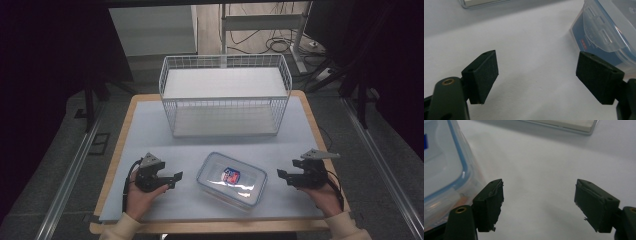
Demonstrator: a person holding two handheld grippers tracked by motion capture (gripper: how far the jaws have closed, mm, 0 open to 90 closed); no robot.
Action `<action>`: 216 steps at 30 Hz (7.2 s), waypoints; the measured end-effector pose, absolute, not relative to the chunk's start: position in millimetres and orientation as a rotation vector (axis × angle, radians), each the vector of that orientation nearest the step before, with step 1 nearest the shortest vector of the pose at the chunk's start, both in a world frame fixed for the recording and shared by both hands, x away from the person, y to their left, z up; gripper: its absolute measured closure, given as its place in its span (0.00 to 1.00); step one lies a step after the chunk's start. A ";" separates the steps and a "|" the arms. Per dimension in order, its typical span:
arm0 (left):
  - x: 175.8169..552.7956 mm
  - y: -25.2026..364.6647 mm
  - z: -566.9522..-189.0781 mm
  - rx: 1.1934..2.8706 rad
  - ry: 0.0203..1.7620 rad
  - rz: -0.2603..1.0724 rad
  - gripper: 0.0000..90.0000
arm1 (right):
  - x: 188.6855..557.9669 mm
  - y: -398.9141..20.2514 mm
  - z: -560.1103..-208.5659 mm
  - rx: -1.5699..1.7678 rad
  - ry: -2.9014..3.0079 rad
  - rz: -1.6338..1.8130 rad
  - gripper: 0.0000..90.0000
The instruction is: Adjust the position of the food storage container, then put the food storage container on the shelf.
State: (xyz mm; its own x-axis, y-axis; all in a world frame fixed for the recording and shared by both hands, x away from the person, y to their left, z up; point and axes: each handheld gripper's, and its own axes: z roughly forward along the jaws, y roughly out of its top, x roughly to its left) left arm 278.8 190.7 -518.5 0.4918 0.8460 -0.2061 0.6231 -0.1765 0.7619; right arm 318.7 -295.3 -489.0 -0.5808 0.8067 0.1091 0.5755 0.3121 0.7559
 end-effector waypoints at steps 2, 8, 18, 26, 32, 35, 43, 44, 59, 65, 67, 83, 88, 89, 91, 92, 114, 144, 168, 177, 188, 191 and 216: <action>276.9 190.4 -517.9 1.890 1.217 0.335 0.20 | 317.2 -293.3 -484.0 1.234 2.297 1.142 0.28; 273.0 192.7 -518.6 1.888 1.222 0.338 0.20 | 316.1 -287.6 -468.2 1.187 2.320 1.211 0.36; 271.0 195.9 -517.5 1.866 1.237 0.340 0.19 | 306.0 -272.7 -454.8 1.071 2.414 1.256 0.66; 278.3 191.6 -516.0 1.878 1.227 0.322 0.19 | 284.0 -250.4 -448.0 0.915 2.517 1.263 0.99; 281.7 186.2 -515.3 1.904 1.196 0.319 0.19 | 266.4 -236.8 -446.5 0.848 2.555 1.263 1.00; 282.5 186.8 -515.0 1.896 1.195 0.310 0.19 | 257.1 -227.9 -445.7 0.820 2.563 1.285 1.00; 281.3 188.8 -516.6 1.883 1.211 0.307 0.19 | 232.2 -196.6 -453.9 0.670 2.668 1.293 1.00; 280.9 188.6 -516.5 1.883 1.212 0.308 0.19 | 230.2 -193.5 -455.8 0.655 2.682 1.288 1.00; 280.8 188.1 -517.5 1.891 1.211 0.300 0.19 | 214.7 -175.8 -496.3 0.622 2.756 1.061 1.00; 281.2 188.8 -518.1 1.890 1.213 0.299 0.19 | 214.3 -178.3 -499.4 0.617 2.724 1.032 1.00; 281.1 188.8 -518.2 1.890 1.212 0.298 0.19 | 213.4 -179.0 -499.5 0.619 2.722 1.028 1.00; 281.9 188.3 -519.2 1.899 1.207 0.294 0.19 | 225.9 -200.8 -493.7 0.704 2.640 1.022 1.00; 282.1 188.5 -519.3 1.900 1.212 0.290 0.19 | 233.4 -209.5 -493.6 0.743 2.611 1.025 1.00; 282.1 188.3 -519.5 1.899 1.212 0.290 0.19 | 234.7 -211.0 -493.7 0.750 2.605 1.025 1.00; 282.2 188.3 -519.6 1.901 1.210 0.291 0.19 | 237.0 -213.7 -493.8 0.765 2.596 1.022 1.00; 282.1 188.3 -519.6 1.900 1.210 0.290 0.19 | 238.3 -215.1 -493.8 0.770 2.589 1.021 1.00; 282.6 190.8 -517.6 1.878 1.211 0.280 0.19 | 241.2 -228.2 -469.5 0.781 2.524 1.185 1.00; 277.1 190.7 -516.8 1.881 1.216 0.299 0.19 | 315.3 -243.8 -481.7 1.014 2.423 0.924 1.00; 276.1 195.5 -518.0 1.879 1.226 0.308 0.19 | 324.6 -208.1 -494.9 0.940 2.468 0.965 1.00; 275.9 199.2 -517.4 1.862 1.232 0.304 0.19 | 322.3 -237.1 -485.6 1.037 2.417 1.054 1.00; 274.5 197.4 -512.5 1.823 1.244 0.262 0.18 | 325.6 -254.9 -482.7 1.099 2.425 1.171 0.80; 274.4 199.7 -508.6 1.793 1.258 0.222 0.17 | 328.5 -254.8 -484.5 1.119 2.455 1.181 0.60; 313.1 164.9 -513.8 1.684 1.263 -0.210 0.13 | 330.0 -261.7 -477.6 1.212 2.394 1.338 0.32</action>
State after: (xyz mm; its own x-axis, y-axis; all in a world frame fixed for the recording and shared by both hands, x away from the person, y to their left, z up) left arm 313.1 164.9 -513.8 0.4438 0.6367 -0.6306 0.8063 0.0234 0.5911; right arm 330.0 -261.7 -477.6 -0.6646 0.7059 0.2450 0.5784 0.2783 0.7668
